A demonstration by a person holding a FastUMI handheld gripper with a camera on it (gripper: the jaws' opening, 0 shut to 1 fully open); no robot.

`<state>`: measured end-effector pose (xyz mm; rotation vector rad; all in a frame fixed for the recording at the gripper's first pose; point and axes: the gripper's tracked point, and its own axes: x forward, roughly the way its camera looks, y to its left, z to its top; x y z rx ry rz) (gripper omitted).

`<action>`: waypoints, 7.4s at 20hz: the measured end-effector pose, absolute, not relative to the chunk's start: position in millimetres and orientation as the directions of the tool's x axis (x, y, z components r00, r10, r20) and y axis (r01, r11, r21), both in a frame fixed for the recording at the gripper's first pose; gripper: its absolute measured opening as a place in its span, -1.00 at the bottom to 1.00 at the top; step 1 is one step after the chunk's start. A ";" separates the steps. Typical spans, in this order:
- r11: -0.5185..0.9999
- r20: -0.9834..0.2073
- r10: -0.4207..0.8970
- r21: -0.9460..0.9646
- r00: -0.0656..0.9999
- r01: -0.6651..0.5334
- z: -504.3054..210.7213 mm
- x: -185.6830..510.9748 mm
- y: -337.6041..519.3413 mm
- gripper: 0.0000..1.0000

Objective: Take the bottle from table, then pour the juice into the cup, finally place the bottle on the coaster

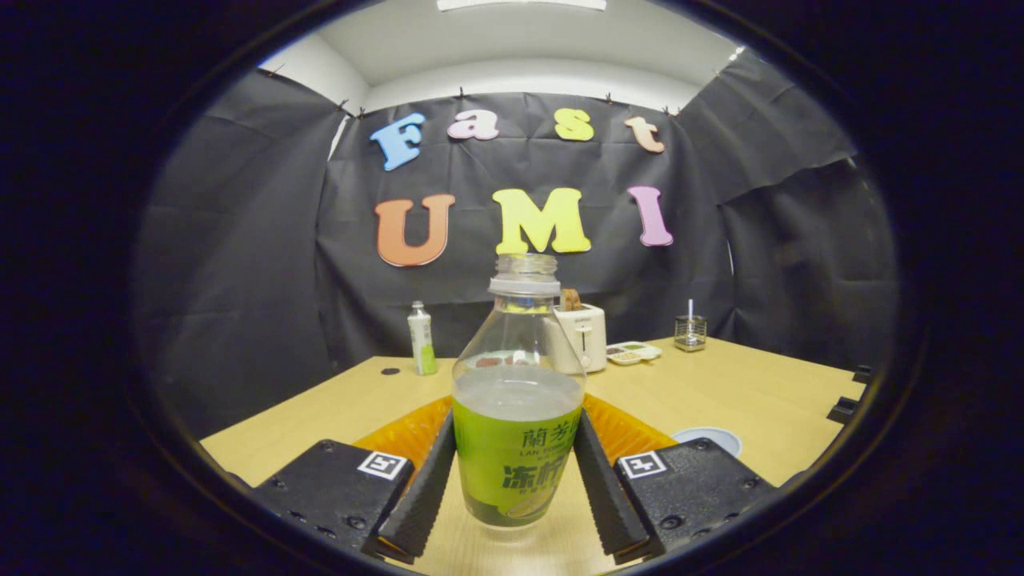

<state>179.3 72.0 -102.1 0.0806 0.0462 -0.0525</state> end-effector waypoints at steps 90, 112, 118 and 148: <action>-0.589 0.277 0.190 0.800 0.942 -0.116 13.3 180.1 24.0 0.59; -0.734 0.324 0.070 0.657 0.943 -0.171 47.6 169.8 -18.8 0.59; -0.759 0.309 0.117 0.641 0.944 -0.116 43.5 176.9 -6.1 0.59; 0.630 -0.111 0.222 0.775 0.969 -0.055 68.3 156.4 -48.5 0.61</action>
